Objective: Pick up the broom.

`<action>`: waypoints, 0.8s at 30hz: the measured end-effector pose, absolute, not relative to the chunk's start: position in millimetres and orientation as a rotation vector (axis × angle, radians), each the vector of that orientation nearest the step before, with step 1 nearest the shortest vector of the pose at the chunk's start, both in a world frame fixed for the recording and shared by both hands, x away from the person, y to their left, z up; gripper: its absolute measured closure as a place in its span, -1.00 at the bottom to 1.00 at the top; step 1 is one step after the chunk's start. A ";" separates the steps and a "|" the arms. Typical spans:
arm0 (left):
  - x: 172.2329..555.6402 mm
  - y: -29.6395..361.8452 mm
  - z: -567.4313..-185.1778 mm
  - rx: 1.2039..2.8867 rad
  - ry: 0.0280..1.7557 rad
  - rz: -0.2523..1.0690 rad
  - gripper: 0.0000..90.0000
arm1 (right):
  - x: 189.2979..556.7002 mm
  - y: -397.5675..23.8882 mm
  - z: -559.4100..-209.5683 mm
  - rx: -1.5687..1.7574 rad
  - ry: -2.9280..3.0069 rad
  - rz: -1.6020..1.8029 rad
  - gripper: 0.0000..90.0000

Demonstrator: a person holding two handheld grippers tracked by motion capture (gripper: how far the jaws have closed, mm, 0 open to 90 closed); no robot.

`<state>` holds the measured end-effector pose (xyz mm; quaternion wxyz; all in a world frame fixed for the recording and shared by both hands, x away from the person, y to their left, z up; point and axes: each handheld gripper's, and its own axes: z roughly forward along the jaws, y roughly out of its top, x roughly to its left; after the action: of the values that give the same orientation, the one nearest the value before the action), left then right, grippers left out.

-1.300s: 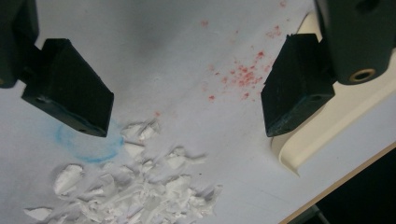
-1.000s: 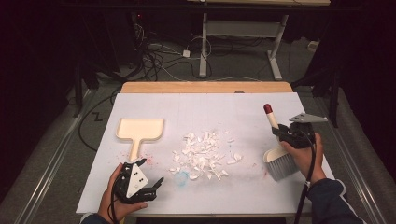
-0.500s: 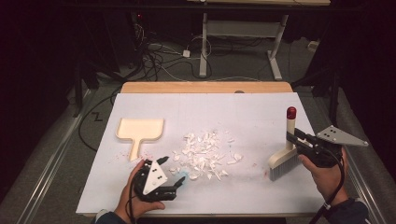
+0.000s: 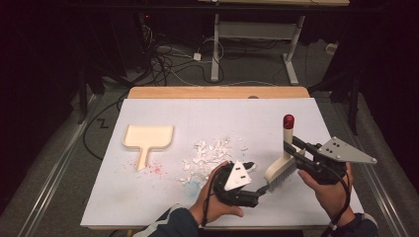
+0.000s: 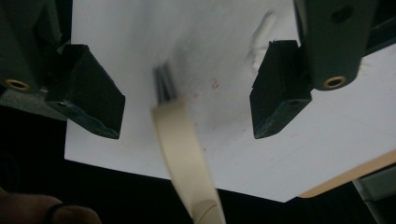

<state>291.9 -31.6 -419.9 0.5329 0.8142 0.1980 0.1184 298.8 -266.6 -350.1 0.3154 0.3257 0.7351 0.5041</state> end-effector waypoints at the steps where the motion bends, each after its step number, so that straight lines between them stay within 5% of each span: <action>1: 294.2 -36.4 -421.6 1.926 0.483 0.260 -0.40 | 299.0 -261.9 -350.1 0.847 1.968 1.314 0.57; 10: 311.2 -34.1 -431.5 1.868 0.531 0.177 0.36 | 288.3 -235.1 -352.8 0.800 1.979 1.343 0.57; 16: 311.4 -13.5 -422.5 1.911 0.479 0.180 0.44 | 285.1 -235.4 -348.8 0.762 1.997 1.401 0.53; 24: 303.5 32.6 -411.1 2.026 0.349 0.187 0.44 | 285.8 -233.7 -350.2 0.504 2.213 1.412 -0.10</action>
<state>303.5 32.6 -411.1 0.5131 0.8423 0.1453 0.0778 285.8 -233.7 -350.2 0.2320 0.1833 0.8054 0.5138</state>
